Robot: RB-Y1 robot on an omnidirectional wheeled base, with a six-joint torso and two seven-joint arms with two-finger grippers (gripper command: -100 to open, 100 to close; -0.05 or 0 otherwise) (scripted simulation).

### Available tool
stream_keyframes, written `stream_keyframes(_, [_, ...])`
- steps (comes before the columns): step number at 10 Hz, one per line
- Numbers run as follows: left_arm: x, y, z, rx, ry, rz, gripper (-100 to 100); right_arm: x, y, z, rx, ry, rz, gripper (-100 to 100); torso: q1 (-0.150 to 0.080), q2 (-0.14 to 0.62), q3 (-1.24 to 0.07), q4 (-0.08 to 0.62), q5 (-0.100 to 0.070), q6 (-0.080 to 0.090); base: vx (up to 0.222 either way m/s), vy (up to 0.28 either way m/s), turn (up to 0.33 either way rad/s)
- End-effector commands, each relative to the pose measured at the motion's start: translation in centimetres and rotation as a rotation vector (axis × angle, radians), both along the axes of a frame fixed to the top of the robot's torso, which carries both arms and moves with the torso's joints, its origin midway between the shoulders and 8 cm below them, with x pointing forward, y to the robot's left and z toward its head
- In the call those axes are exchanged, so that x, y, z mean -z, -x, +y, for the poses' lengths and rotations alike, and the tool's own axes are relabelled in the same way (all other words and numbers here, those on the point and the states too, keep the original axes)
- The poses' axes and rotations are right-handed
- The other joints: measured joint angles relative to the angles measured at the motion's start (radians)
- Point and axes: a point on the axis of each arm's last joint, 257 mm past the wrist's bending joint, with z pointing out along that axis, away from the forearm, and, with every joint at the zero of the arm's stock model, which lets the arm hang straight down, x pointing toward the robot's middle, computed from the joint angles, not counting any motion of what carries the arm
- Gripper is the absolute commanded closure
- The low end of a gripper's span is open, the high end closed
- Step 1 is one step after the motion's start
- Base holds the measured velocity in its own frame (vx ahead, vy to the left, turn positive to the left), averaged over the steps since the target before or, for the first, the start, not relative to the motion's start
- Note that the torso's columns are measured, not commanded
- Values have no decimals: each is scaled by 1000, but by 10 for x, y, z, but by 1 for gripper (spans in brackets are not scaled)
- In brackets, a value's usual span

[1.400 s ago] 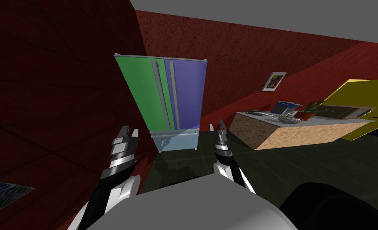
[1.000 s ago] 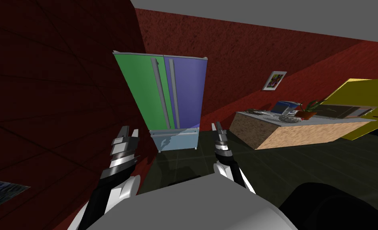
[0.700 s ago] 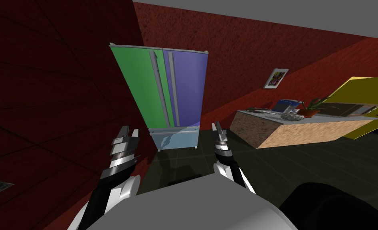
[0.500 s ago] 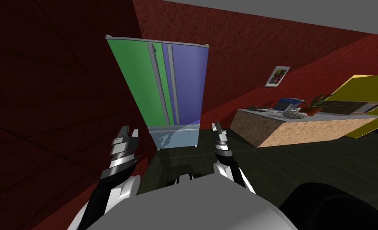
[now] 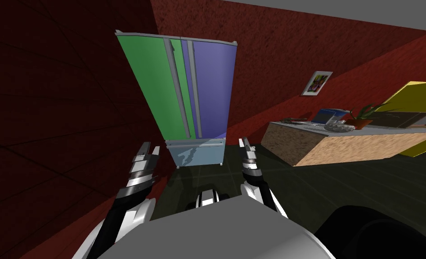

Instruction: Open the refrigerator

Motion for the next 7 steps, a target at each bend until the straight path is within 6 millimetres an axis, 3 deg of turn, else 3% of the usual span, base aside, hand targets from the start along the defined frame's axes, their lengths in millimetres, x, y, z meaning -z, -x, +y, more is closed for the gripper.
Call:
stream_keyframes(1, [13, -12, 4, 5, -58, 12, -100, 0, 0, 0, 0, 0, 0, 0, 0, 1, 0, 0, 0, 0, 53, -51, 47])
stream_keyframes(7, [43, -31, 22, -17, -97, 46, -100, 0, 0, 0, 0, 0, 0, 0, 0, 2, 1, 1, 0, 0, 44, -30, 28])
